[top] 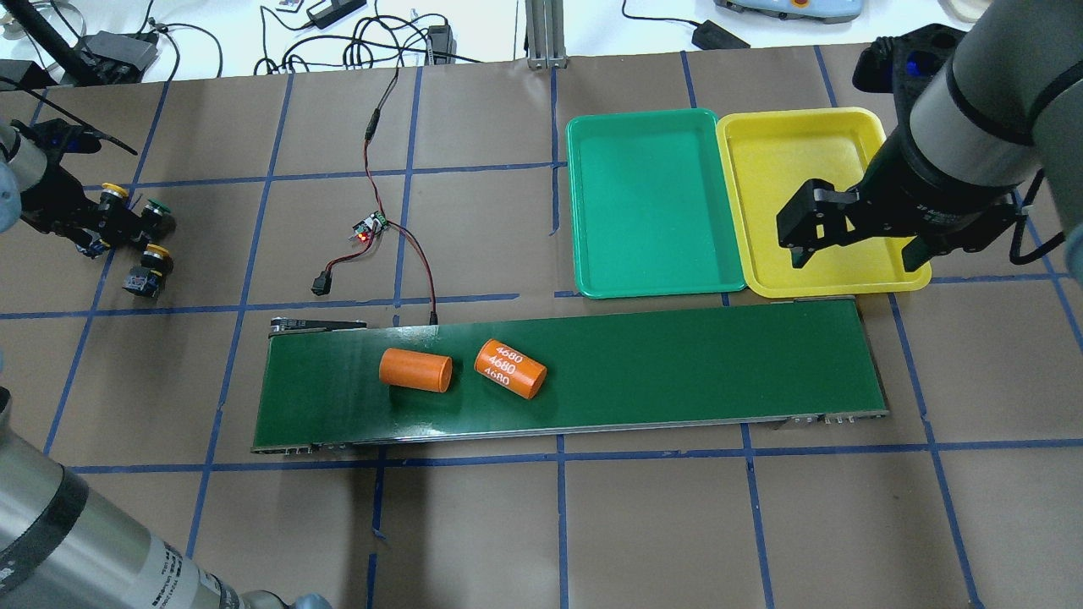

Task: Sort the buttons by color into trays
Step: 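Grasp a yellow button from the pile with the left gripper, carry to belt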

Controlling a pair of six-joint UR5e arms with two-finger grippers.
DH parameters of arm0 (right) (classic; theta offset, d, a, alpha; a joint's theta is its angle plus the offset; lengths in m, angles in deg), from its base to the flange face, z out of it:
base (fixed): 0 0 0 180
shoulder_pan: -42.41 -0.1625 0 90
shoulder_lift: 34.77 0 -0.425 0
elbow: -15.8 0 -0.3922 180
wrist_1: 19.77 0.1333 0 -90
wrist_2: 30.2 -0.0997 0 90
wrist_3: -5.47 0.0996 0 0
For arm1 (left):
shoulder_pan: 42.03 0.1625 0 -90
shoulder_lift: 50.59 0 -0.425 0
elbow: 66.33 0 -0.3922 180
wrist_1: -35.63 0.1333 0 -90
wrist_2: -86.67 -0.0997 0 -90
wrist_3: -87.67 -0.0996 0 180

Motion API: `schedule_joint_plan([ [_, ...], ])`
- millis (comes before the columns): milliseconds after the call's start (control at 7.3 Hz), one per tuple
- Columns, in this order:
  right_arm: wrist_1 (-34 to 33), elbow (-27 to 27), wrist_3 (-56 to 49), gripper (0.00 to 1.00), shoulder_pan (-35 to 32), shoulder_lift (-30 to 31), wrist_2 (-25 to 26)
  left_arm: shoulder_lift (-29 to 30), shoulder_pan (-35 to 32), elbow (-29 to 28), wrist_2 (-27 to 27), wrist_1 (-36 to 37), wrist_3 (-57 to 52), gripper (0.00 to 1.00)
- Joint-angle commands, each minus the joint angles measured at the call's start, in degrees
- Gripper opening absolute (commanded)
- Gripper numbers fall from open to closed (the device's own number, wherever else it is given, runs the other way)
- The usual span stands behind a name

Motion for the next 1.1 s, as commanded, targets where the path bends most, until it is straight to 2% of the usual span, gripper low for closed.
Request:
schedule_joint_plan([
  [0, -0.4, -1.2, 0.3, 1.0, 0.0, 0.1, 0.1, 1.8, -0.2, 1.3, -0.1, 0.6, -3.7, 1.0],
  [137, 0.5, -1.3, 0.2, 1.0, 0.2, 0.4, 0.1, 1.9, -0.2, 2.4, 0.0, 0.9, -3.8, 1.0],
  [274, 0.3, -1.5, 0.2, 1.0, 0.1, 0.4, 0.1, 2.4, -0.1, 3.4, 0.1, 1.4, -3.7, 0.95],
  [411, 0.4, -1.6, 0.2, 1.0, 0.0, 0.4, 0.1, 2.0, -0.1, 3.5, -0.2, 0.5, -3.4, 0.31],
  [548, 0.9, -2.0, 0.4, 1.0, 0.4, 0.5, 0.1, 1.4, -0.1, 3.5, -0.4, 0.3, -1.6, 0.03],
  [822, 1.2, -2.1, -0.4, 1.0, 0.8, 0.7, 0.2, -1.0, -1.0, 3.6, -0.8, -2.9, 0.0, 0.0],
  [959, 1.2, -2.0, -0.3, 1.0, 1.3, 0.7, 0.1, -5.1, -1.7, 3.9, -0.8, -9.1, 3.4, 0.0],
])
